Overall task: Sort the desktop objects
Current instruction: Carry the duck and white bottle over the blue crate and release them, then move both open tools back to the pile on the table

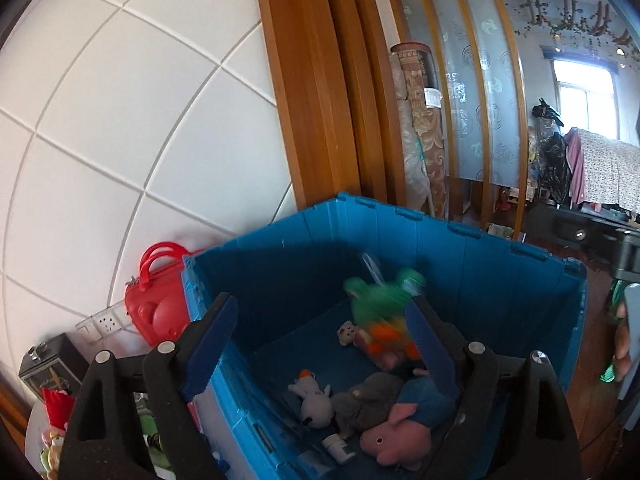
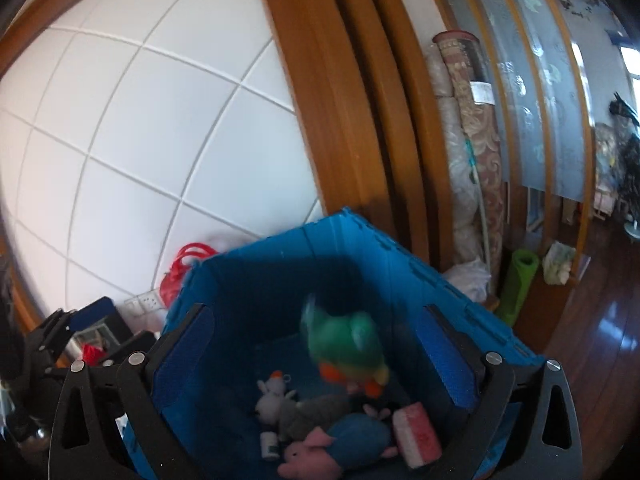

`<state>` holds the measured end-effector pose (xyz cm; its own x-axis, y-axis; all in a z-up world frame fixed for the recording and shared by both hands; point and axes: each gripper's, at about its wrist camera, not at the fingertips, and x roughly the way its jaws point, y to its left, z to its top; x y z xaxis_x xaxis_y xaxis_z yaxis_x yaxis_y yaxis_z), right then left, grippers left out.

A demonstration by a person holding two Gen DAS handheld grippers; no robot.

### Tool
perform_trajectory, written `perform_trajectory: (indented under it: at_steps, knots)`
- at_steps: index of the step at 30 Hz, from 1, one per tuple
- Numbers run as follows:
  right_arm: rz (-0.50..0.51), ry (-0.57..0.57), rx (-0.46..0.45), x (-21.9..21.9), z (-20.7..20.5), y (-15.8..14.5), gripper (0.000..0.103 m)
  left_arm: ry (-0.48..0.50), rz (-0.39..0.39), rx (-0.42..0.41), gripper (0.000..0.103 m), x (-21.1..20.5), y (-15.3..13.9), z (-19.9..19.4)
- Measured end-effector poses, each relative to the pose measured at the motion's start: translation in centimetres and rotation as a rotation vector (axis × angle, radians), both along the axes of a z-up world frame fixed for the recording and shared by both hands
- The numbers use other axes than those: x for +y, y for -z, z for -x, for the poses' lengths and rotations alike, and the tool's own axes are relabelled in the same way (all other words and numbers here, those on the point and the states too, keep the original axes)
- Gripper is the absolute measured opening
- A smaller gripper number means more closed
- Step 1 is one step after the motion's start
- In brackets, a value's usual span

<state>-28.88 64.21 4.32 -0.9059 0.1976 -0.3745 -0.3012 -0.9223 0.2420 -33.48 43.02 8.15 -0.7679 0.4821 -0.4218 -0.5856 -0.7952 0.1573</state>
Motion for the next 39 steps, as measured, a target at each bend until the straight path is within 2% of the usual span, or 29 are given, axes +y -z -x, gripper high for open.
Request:
perform_trajectory:
  at_steps: [11, 22, 27, 32, 36, 39]
  knots:
    - [-0.075, -0.096, 0.016, -7.0, -2.6, 1.5, 0.103, -0.101, -0.026, 0.005, 0.086, -5.2, 1.1, -1.8]
    - [-0.119, -0.228, 0.023, -13.6, -2.5, 1.8, 0.103, -0.323, -0.004, 0.080, 0.086, -11.8, 2.5, -4.6]
    - [-0.147, -0.304, 0.033, -17.3, -2.5, 2.3, 0.103, -0.418, 0.008, 0.085, 0.087, -15.1, 3.4, -5.5]
    - [-0.176, -0.398, 0.048, -22.0, -2.5, 3.0, 0.103, -0.508, 0.000, 0.071, 0.087, -19.8, 4.9, -5.9]
    - [-0.218, -0.464, 0.011, -25.9, -1.9, 4.2, 0.103, -0.584, -0.011, 0.037, 0.087, -24.5, 7.2, -6.6]
    - [-0.209, -0.505, -0.028, -28.5, -0.8, 5.6, 0.103, -0.639, -0.034, -0.003, 0.087, -29.0, 9.1, -7.0]
